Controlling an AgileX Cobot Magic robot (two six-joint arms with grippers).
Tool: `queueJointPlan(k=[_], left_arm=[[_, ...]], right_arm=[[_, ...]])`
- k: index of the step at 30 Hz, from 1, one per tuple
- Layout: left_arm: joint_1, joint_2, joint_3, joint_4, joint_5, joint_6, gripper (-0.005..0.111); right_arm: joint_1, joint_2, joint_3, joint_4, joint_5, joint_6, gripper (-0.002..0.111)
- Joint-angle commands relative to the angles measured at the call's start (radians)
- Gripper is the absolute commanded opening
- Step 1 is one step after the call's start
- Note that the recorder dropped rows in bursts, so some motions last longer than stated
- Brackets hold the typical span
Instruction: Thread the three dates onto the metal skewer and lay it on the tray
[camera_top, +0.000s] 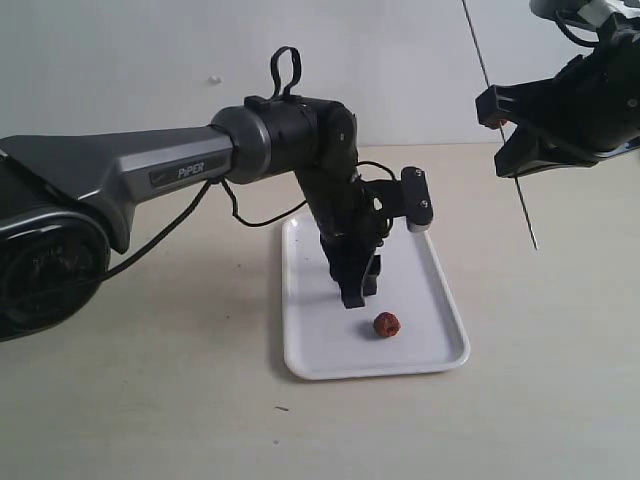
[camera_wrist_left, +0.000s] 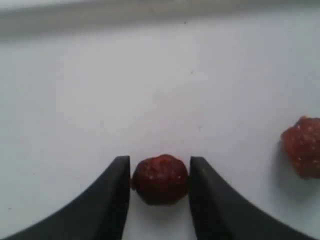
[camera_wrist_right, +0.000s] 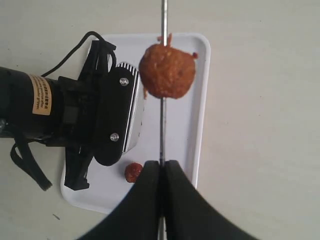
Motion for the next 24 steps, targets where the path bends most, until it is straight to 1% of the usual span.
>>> queueJointPlan(k=[1,18,24], left_arm=[[0.001,-0.031,0.002,0.005,0.016,-0.032,0.039],[0.001,-0.037,0.002,0.004,0.023,-0.030,0.039],[0.001,-0.014,0.002,-0.001,0.021,-0.030,0.039]], right_arm=[[-0.004,-0.009,-0.008,-0.003,-0.011,-0.011,0.000],[-0.002,-0.009,-0.008,-0.003,-0.006,-0.011,0.000],[-0.002,-0.009,-0.008,-0.007,-0.004,-0.011,0.000]])
